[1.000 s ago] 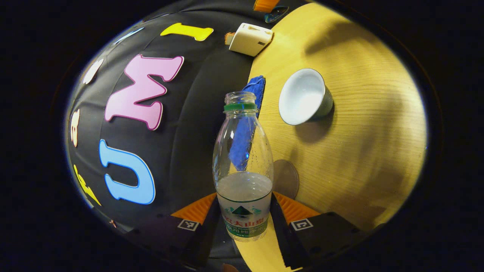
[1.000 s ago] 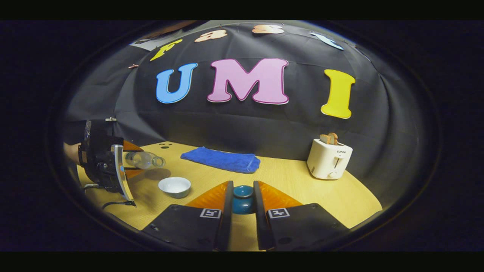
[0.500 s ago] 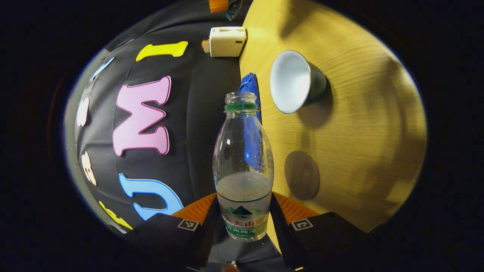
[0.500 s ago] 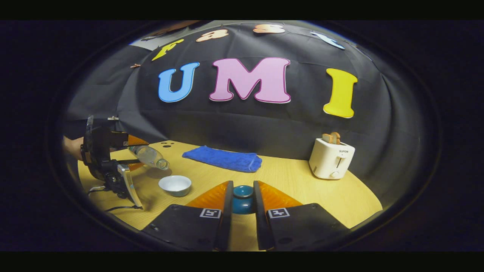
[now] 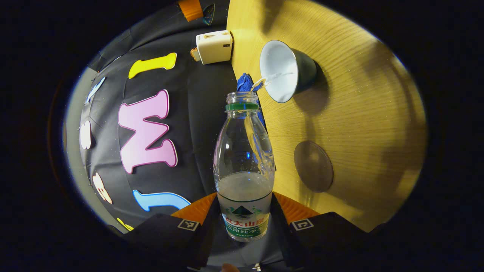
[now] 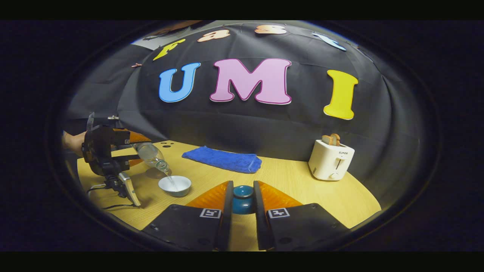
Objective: Open the teacup lid with one hand, grasp the water bottle and pour water into the teacup with the other hand; after pouring, place the water bottle on the coaster and then close the teacup lid.
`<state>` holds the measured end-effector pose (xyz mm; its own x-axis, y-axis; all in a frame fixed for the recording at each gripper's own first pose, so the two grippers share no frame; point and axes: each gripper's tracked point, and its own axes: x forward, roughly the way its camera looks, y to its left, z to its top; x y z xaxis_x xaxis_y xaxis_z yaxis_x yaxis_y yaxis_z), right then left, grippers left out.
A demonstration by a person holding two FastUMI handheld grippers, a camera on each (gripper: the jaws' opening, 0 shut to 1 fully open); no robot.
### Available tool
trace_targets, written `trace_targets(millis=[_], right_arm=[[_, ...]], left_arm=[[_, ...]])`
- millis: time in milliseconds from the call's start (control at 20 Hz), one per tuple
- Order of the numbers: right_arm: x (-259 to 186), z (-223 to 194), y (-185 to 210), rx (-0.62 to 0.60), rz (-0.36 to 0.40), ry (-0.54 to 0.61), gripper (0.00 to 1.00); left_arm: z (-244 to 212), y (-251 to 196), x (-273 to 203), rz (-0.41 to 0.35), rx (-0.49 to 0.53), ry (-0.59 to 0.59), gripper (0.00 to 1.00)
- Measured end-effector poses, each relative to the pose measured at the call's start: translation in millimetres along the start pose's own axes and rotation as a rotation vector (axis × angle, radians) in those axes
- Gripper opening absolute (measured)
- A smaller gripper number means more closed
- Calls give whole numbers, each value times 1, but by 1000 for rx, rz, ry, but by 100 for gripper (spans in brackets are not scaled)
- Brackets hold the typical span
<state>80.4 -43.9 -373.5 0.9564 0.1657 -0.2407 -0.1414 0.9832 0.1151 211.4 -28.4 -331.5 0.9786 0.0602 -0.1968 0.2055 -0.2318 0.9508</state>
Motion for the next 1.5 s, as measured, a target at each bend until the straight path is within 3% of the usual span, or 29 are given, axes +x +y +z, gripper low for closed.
trace_targets(millis=[150,200,500,550,700,750,850,950,1150,1200,1300,1500], right_arm=[[0,0,-3,1,-5,-3,30],[0,1,-3,2,-7,-4,35],[-3,2,-4,-2,-12,-10,35],[-4,2,-4,-3,-12,-11,30],[-5,4,-5,-8,-15,-19,35],[-6,5,-5,-6,-18,-23,30],[-7,6,-7,-2,-25,-27,30],[-9,8,-7,3,-31,-33,35],[-10,9,-10,18,-42,-41,25],[-11,9,-12,18,-44,-43,35],[-11,10,-12,18,-47,-47,25],[-11,13,-12,22,-48,-53,35]], left_arm=[[-1,4,-2,14,18,-13,74],[0,6,-2,21,21,-19,74],[0,17,0,77,73,-39,73],[0,21,-1,87,80,-44,73],[2,28,1,113,96,-62,73],[2,30,0,118,98,-69,73],[5,36,0,140,123,-86,73],[9,44,1,168,160,-101,74],[13,56,5,207,214,-115,74],[12,58,6,212,214,-108,73],[18,63,4,237,238,-133,73],[30,77,6,296,333,-206,73]])
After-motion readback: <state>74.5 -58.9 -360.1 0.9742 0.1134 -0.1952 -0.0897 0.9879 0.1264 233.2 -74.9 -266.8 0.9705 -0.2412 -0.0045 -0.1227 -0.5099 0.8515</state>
